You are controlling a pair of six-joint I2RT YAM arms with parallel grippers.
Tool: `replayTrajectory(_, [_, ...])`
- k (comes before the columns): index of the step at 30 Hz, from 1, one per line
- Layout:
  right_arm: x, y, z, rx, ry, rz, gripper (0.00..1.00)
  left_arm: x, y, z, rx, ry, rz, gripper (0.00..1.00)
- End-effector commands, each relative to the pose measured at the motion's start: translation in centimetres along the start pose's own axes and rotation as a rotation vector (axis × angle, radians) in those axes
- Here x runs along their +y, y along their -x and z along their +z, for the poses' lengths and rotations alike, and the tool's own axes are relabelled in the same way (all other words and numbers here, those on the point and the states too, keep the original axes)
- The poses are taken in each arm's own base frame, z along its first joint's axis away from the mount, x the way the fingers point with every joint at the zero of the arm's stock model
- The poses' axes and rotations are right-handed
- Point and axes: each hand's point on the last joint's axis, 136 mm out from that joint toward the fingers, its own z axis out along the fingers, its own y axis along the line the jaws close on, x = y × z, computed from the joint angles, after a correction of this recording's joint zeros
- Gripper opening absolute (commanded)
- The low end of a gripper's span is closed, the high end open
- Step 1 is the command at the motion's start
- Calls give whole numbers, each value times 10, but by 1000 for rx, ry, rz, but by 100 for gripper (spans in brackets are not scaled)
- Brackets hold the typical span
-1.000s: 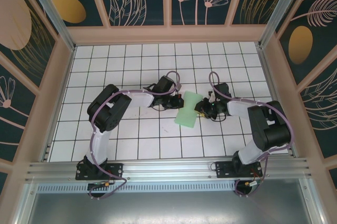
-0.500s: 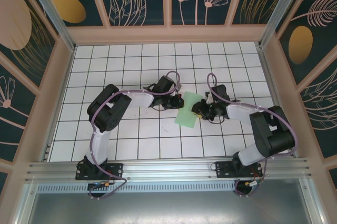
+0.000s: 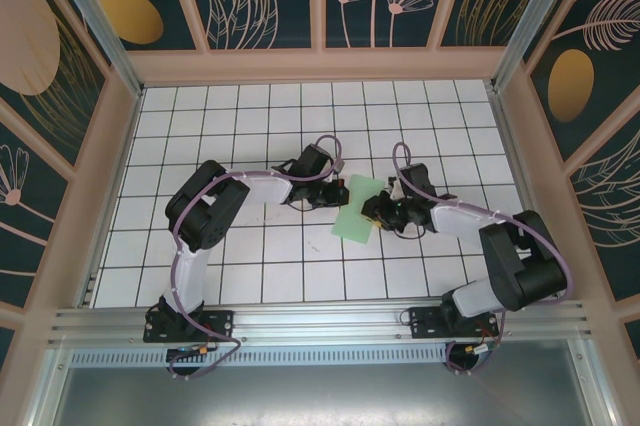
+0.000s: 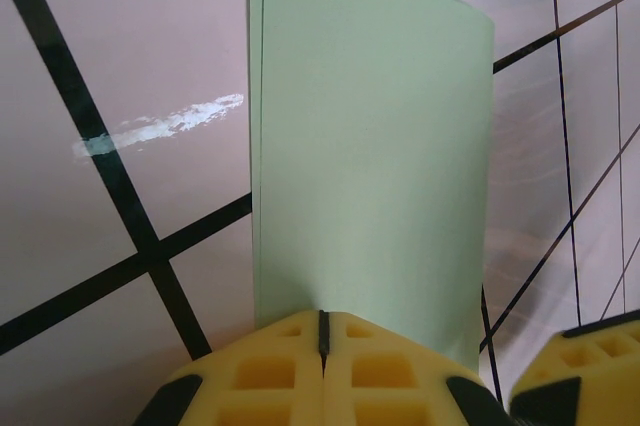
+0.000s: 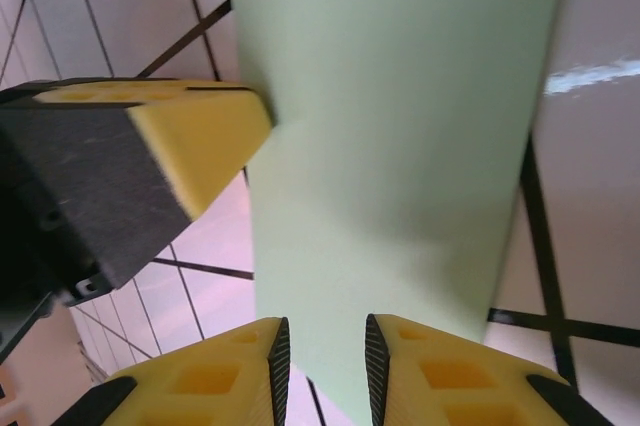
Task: Fold a paper plane with a square sheet of paper (pick it up from the middle)
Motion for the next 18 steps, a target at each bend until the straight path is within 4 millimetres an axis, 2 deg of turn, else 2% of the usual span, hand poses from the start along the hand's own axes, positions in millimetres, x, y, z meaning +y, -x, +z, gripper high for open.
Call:
replayTrajectory(1, [-8,-16,4,39,-8,33,31,41,-34,8,88,133,-58,0])
replayTrajectory(6, [-38,-32,15,77,-82,70,30,43,-35,9,89,136,-58,0])
replayTrajectory(9, [-44,-34,15,79,-104,77,30,42,-34,8,89,133,-57,0])
replayTrajectory(14, [-20,-27,2,50,-61,34,31,40,-32,7,84,132,-55,0])
replayTrajectory(18, [-8,-34,-1,62,-26,16,31,40,-33,7,86,131,-55,0])
